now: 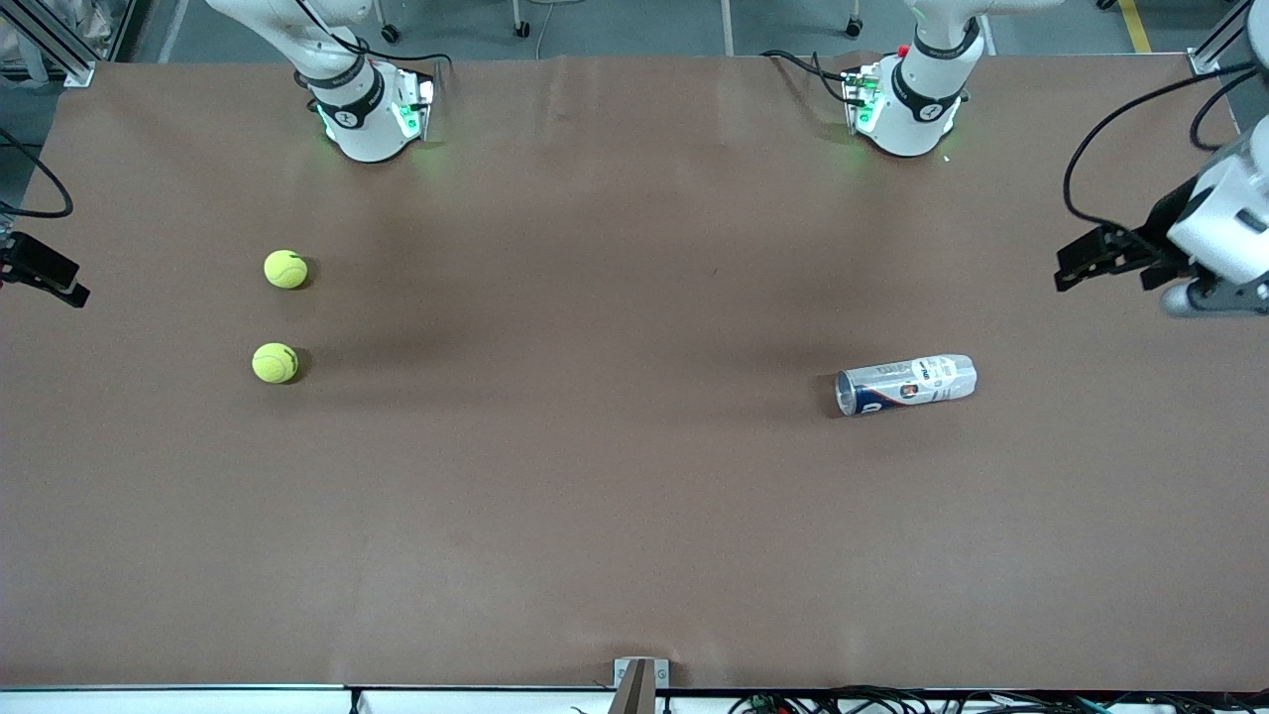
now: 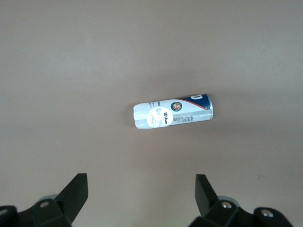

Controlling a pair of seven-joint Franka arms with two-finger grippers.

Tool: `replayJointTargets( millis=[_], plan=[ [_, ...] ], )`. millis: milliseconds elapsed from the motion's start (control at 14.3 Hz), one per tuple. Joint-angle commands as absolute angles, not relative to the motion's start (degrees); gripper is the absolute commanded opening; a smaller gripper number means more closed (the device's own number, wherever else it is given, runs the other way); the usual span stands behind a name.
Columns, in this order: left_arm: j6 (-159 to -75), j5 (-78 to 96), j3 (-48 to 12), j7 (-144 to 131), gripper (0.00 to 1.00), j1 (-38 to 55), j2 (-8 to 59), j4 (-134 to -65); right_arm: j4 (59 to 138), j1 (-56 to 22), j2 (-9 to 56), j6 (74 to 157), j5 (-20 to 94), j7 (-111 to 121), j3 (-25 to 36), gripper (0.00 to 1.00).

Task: Insert tennis ball vertically with right arm
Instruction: 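Reach the left gripper down to the clear tennis-ball can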

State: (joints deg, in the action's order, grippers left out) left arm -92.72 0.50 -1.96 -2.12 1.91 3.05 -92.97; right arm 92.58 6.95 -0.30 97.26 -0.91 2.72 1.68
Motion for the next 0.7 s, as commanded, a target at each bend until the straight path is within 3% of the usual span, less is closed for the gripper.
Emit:
replayJointTargets(
  millis=[0,628],
  plan=[
    [-94.04,0.44,-2.72,3.14,1.0,2.55,7.28,-92.29,93.69,7.21,-1.58,97.65,-0.18,2.81,1.23,1.0],
    [-108.37,-5.62,-8.61,18.78,1.0,2.46,13.26,-105.55,93.08,7.56,1.4,96.42,-0.17,3.08,1.14,1.0]
  ],
)
